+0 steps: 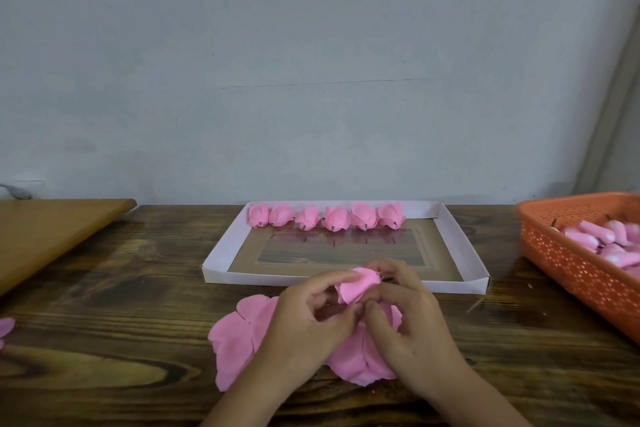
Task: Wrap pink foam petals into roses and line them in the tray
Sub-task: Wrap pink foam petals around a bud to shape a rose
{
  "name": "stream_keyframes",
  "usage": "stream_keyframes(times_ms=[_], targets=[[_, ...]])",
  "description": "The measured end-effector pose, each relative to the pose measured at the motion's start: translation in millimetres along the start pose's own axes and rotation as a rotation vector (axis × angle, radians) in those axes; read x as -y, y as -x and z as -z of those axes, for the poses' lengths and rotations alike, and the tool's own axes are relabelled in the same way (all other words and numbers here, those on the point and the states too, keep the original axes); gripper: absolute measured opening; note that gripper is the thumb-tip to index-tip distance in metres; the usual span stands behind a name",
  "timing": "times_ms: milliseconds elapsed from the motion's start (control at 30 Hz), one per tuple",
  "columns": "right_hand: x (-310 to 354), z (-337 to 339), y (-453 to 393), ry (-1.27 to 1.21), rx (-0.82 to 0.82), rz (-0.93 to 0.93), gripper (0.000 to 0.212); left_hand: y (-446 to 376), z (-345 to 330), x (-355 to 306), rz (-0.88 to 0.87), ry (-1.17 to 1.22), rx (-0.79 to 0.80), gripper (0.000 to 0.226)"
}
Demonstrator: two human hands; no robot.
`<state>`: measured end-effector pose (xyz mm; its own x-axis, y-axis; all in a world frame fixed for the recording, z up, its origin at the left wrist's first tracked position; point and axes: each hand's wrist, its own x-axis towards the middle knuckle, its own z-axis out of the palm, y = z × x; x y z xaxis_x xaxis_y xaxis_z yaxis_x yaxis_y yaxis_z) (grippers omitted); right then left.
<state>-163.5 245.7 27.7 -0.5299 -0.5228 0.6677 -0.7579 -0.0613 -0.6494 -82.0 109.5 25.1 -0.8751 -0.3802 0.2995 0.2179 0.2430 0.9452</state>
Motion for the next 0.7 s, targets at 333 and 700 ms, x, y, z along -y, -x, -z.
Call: stream_keyframes(times_ms=[333,700], targets=[[4.1,1.3,-0.2,-0.044,-0.009,-0.04,0.03,-2.1,2.1,1.2,0.027,0.059,0.024,0.039],[7.5,4.5,-2.0,-0.117,0.026,-0.158,0.032,-2.8,0.4,1.9,0.085,0.105,-0.059,0.036]])
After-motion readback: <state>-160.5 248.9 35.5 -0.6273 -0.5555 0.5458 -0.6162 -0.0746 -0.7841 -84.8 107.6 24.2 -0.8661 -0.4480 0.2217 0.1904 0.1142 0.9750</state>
